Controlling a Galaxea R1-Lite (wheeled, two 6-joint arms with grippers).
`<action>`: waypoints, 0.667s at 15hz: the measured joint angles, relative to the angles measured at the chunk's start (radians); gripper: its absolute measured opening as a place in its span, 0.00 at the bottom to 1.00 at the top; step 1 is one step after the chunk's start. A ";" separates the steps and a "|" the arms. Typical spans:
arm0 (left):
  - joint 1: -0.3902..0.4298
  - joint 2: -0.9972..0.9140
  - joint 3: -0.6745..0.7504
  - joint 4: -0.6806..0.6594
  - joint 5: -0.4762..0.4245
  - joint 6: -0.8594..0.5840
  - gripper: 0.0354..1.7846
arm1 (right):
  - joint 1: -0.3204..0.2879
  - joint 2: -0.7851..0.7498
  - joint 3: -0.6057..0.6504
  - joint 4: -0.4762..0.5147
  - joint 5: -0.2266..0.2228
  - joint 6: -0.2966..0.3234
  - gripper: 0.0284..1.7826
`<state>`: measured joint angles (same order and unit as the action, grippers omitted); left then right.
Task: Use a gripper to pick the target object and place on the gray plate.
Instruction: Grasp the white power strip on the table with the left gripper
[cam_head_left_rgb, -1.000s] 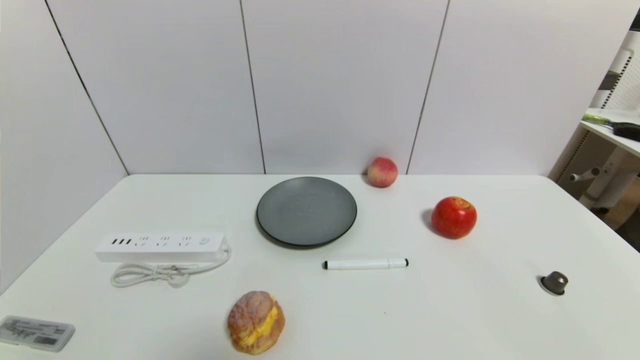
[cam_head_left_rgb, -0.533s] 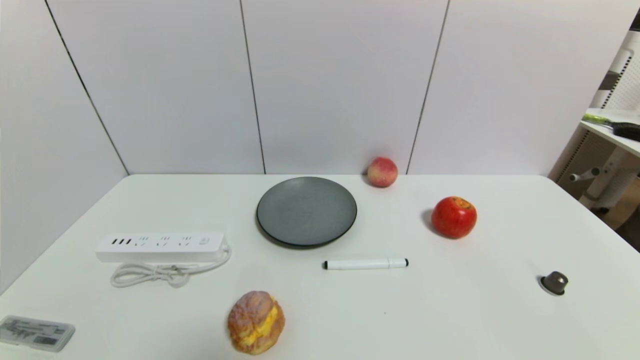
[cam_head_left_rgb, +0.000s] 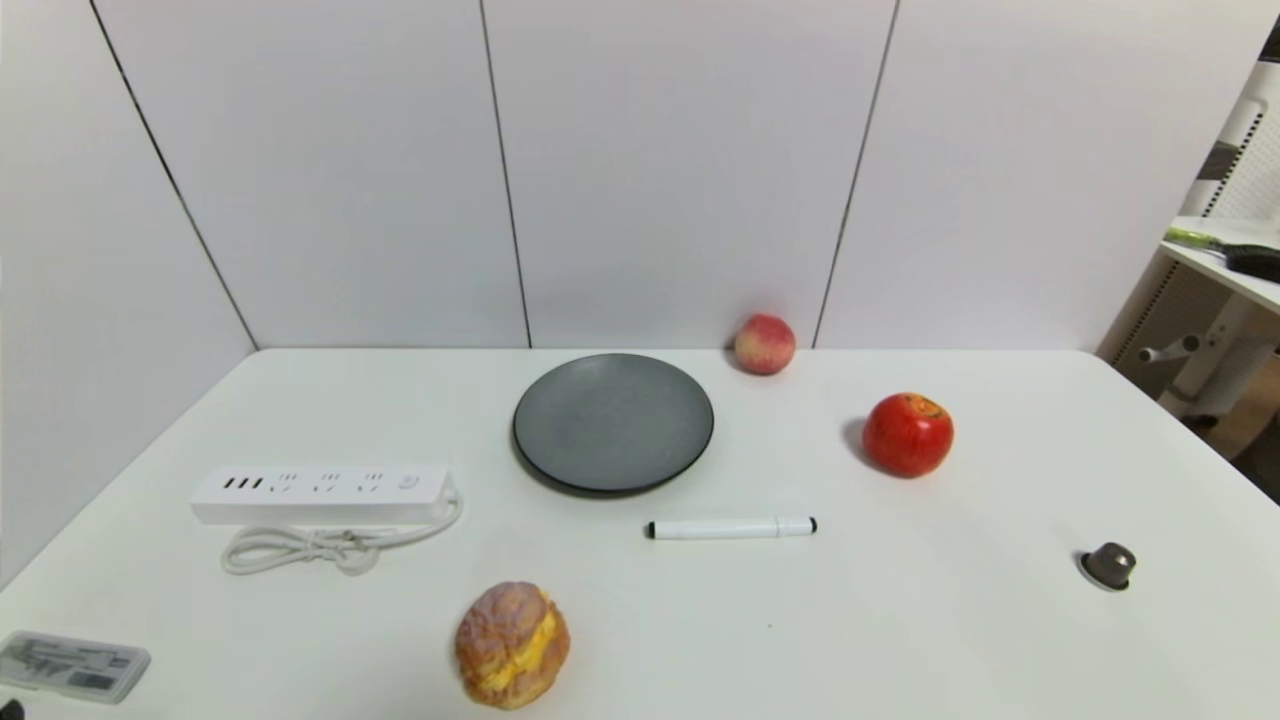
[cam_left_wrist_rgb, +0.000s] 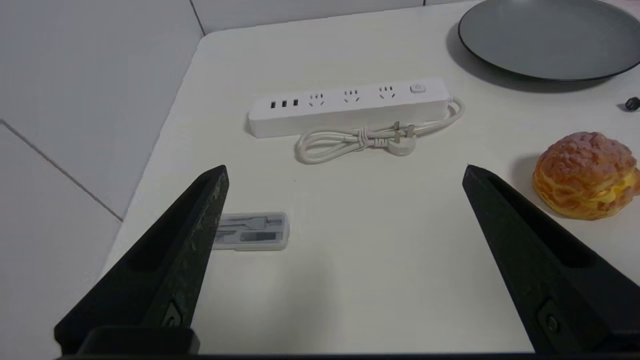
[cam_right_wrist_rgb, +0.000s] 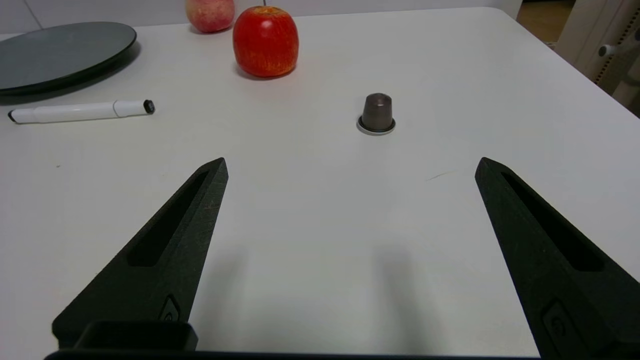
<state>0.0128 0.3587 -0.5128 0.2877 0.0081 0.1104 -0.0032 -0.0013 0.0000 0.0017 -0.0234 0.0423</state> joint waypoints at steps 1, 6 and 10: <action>0.001 0.081 -0.097 0.063 0.000 0.028 0.94 | 0.000 0.000 0.000 0.000 0.000 0.000 0.96; 0.007 0.467 -0.462 0.316 0.001 0.188 0.94 | 0.000 0.000 0.000 0.000 0.000 0.000 0.96; 0.011 0.725 -0.713 0.530 0.000 0.345 0.94 | 0.000 0.000 0.000 0.000 0.001 0.000 0.96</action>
<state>0.0240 1.0834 -1.2257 0.8177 0.0085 0.4551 -0.0032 -0.0013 0.0000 0.0019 -0.0226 0.0423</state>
